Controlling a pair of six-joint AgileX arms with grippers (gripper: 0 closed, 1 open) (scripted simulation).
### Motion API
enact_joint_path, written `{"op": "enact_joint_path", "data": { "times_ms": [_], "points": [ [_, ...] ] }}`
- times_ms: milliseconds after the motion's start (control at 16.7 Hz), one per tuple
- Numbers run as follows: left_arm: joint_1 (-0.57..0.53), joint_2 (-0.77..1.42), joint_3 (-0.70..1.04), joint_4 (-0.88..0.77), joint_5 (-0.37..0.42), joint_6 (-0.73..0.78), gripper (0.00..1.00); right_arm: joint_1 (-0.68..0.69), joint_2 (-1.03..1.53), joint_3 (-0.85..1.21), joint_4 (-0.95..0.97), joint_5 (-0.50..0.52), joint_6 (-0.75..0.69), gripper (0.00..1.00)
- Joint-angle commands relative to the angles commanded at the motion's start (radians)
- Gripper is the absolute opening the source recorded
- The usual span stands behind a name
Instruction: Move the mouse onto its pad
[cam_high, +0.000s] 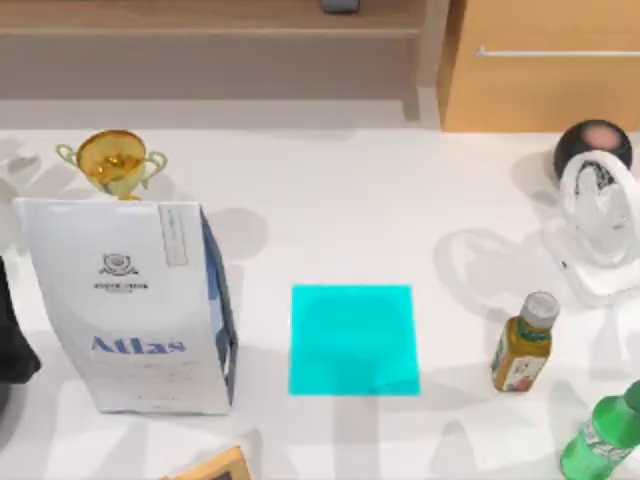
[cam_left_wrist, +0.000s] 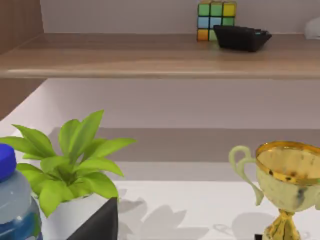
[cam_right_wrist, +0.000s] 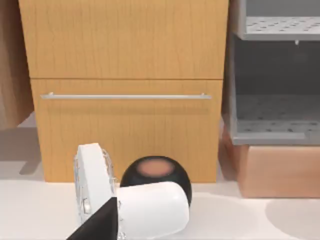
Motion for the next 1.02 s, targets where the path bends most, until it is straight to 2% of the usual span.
{"op": "enact_joint_path", "data": {
  "times_ms": [240, 420, 720, 1020],
  "points": [
    [0.01, 0.034, 0.033, -0.034, -0.008, 0.017, 1.0, 0.0, 0.0, 0.0, 0.0, 0.0, 0.0, 1.0],
    [0.047, 0.163, 0.151, -0.137, -0.04, 0.075, 1.0, 0.0, 0.0, 0.0, 0.0, 0.0, 0.0, 1.0],
    [0.134, 0.587, 0.462, -0.391, -0.1, 0.192, 1.0, 0.0, 0.0, 0.0, 0.0, 0.0, 0.0, 1.0],
    [0.179, 1.091, 0.761, -0.703, -0.087, 0.289, 1.0, 0.0, 0.0, 0.0, 0.0, 0.0, 0.0, 1.0]
  ]
}}
